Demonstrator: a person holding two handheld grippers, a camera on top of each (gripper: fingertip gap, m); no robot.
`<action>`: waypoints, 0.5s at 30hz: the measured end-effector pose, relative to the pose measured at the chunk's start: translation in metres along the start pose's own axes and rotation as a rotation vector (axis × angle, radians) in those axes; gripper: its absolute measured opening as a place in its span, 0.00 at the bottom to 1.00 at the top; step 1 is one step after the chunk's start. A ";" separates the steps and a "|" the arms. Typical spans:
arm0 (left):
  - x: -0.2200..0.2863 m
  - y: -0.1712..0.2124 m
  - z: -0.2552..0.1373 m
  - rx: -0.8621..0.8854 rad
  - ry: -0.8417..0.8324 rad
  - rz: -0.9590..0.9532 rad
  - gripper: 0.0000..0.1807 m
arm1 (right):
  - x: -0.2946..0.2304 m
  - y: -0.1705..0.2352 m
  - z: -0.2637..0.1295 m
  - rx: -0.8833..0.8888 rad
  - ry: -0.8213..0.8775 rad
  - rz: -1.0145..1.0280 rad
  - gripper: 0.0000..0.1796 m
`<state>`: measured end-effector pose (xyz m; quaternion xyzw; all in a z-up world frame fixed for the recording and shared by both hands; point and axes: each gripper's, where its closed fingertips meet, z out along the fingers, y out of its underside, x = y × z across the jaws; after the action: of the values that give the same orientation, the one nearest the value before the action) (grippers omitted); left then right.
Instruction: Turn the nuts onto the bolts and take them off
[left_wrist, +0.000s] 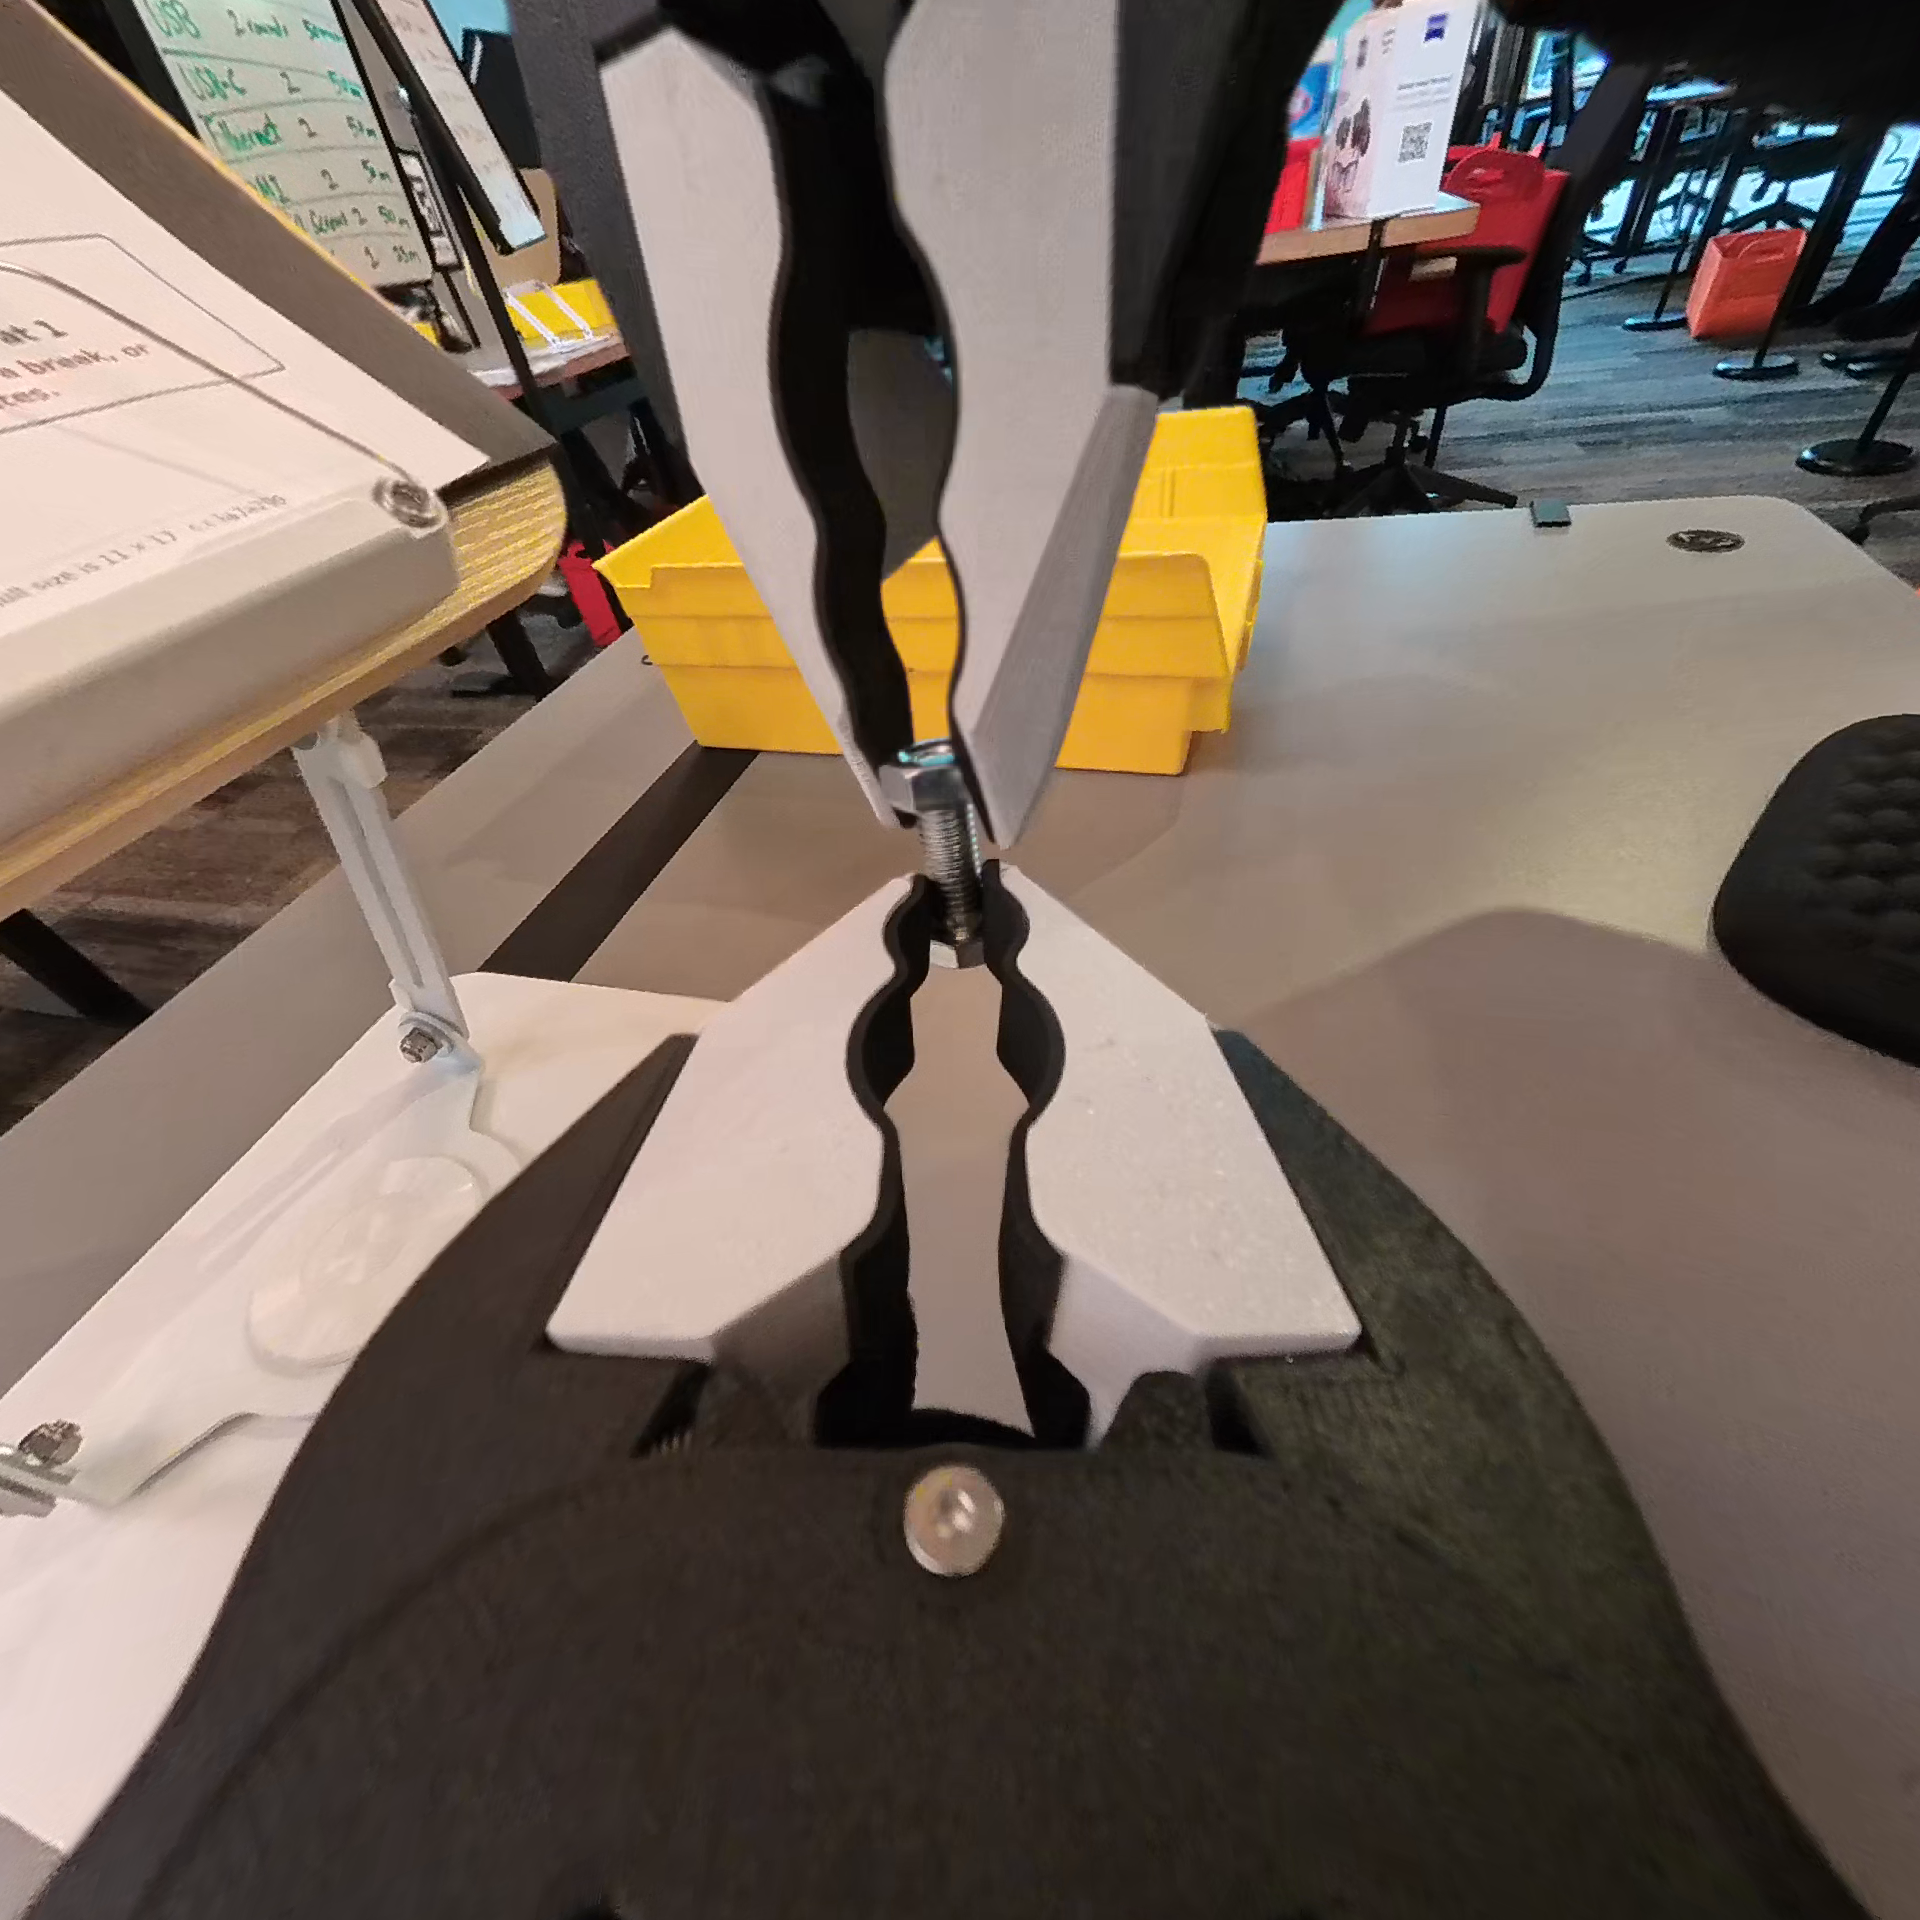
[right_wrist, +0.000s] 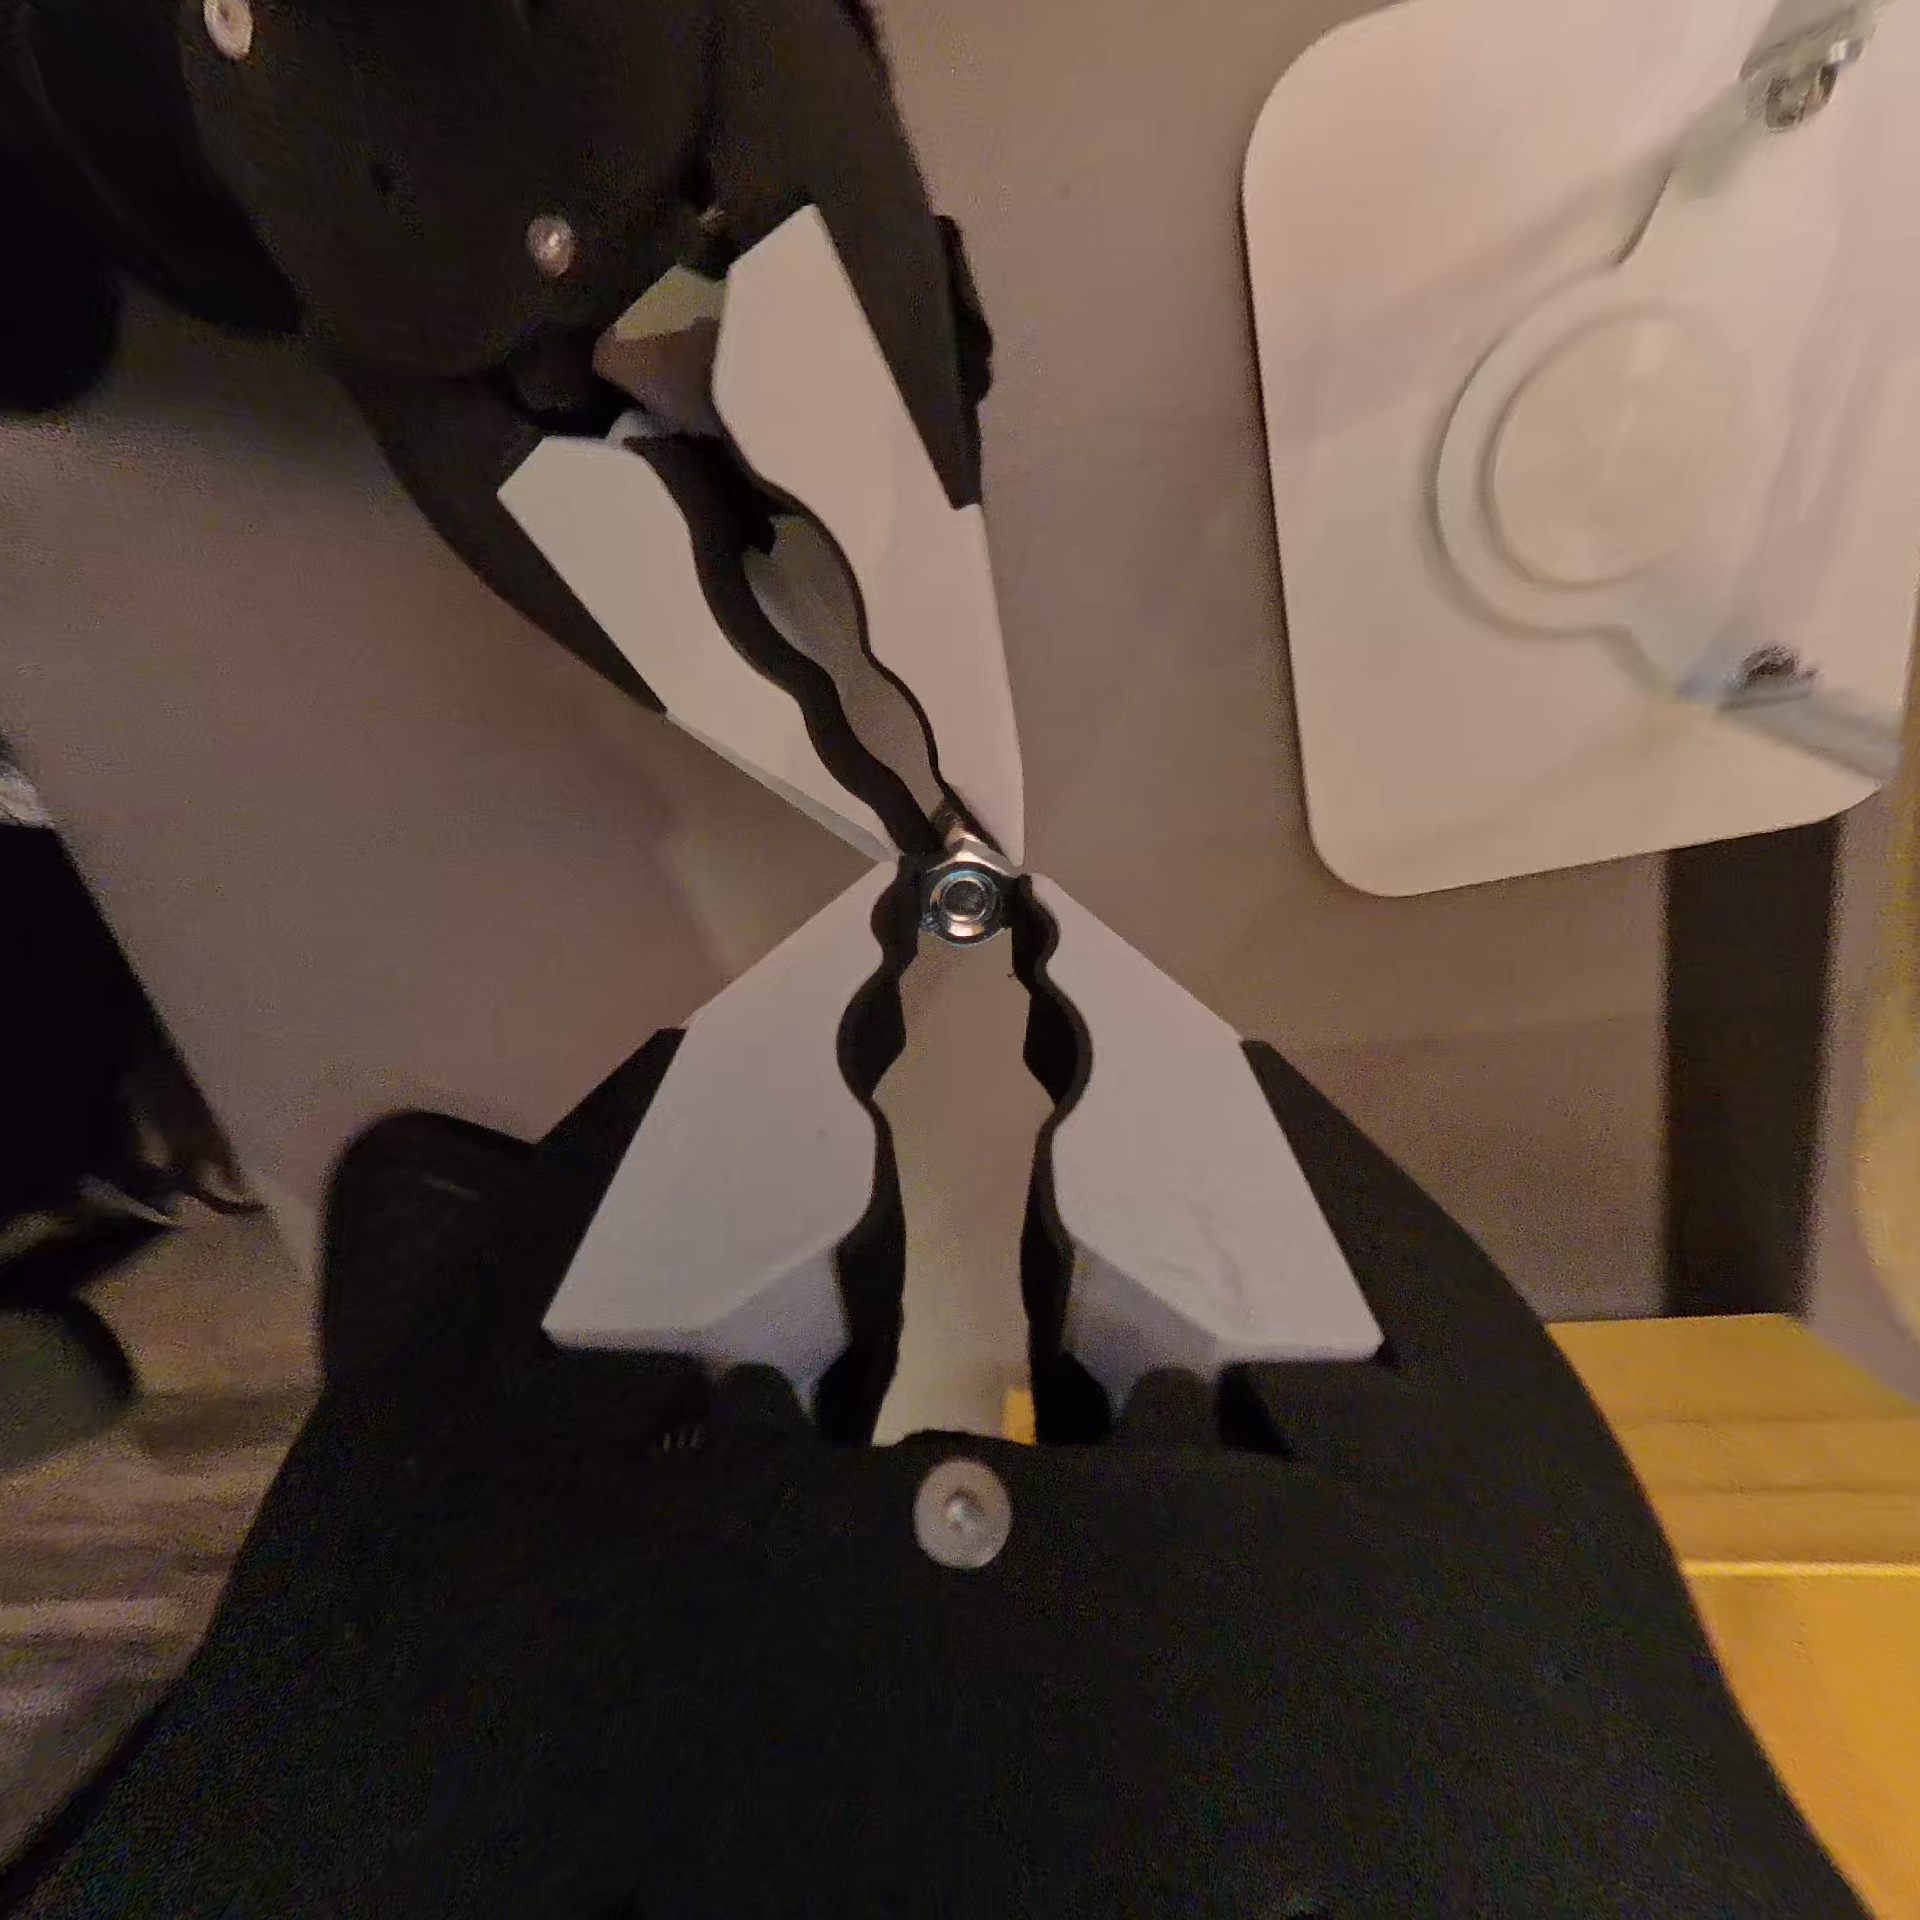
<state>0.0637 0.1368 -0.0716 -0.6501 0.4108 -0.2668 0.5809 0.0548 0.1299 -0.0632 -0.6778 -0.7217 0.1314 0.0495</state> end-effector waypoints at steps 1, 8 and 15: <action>0.000 0.001 -0.001 -0.004 0.000 0.000 0.04 | -0.001 0.000 0.001 0.014 -0.024 0.061 0.09; 0.003 -0.001 0.001 0.000 0.011 0.010 0.04 | 0.001 -0.002 -0.007 0.019 0.071 -0.207 0.24; 0.004 -0.002 0.001 0.005 0.016 0.007 0.04 | -0.004 0.002 -0.007 -0.048 0.134 -0.532 0.18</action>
<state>0.0666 0.1341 -0.0704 -0.6451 0.4169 -0.2711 0.5801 0.0583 0.1270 -0.0567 -0.4724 -0.8724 0.0515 0.1142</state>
